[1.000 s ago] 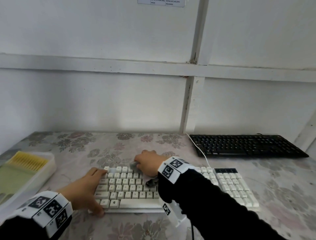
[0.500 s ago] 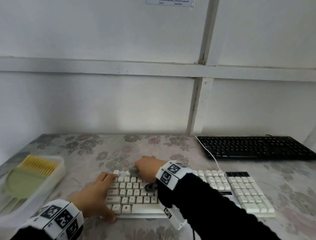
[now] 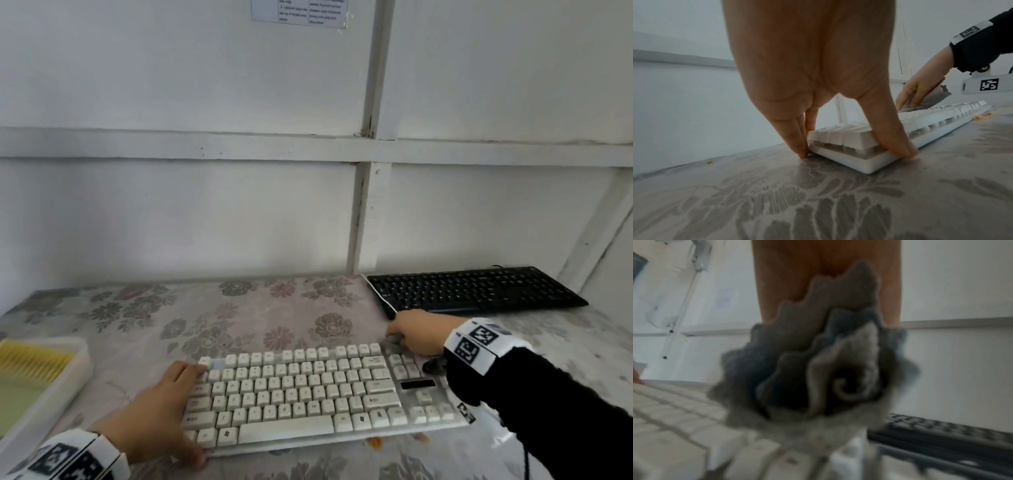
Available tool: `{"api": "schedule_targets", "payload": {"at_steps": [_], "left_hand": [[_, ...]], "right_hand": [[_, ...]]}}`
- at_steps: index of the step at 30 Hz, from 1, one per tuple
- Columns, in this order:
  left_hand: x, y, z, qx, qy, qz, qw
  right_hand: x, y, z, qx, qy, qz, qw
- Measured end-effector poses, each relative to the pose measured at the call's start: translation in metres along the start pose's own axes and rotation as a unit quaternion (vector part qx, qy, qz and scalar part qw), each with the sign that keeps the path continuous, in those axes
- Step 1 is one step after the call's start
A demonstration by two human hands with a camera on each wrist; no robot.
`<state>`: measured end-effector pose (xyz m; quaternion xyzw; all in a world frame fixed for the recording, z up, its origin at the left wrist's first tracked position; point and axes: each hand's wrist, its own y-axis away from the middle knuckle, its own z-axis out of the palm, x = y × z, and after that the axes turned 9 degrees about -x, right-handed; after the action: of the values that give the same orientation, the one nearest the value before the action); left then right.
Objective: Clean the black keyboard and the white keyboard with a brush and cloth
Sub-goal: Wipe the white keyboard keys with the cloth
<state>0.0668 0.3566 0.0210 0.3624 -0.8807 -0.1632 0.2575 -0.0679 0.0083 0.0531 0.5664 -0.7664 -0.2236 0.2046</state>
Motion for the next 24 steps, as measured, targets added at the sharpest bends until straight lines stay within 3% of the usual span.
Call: {"api": "schedule_targets", "payload": {"at_steps": [4, 8, 14, 20, 24], "left_hand": [[0.002, 0.000, -0.001, -0.008, -0.001, 0.000, 1.000], [0.003, 0.000, -0.003, -0.009, -0.005, -0.007, 1.000], [-0.003, -0.007, -0.001, 0.018, -0.014, -0.003, 1.000], [-0.005, -0.008, 0.000, 0.026, -0.011, 0.009, 1.000], [-0.005, -0.008, 0.000, 0.023, -0.006, 0.011, 1.000]], "right_hand": [[0.033, 0.006, -0.005, 0.009, -0.037, 0.010, 0.999], [0.053, 0.009, -0.015, 0.069, -0.075, 0.049, 0.994], [0.053, 0.002, 0.013, -0.007, -0.039, 0.047, 0.998], [0.077, 0.004, 0.008, -0.056, 0.040, 0.145, 0.987], [0.070, 0.002, 0.004, -0.004, 0.007, 0.055, 0.998]]}}
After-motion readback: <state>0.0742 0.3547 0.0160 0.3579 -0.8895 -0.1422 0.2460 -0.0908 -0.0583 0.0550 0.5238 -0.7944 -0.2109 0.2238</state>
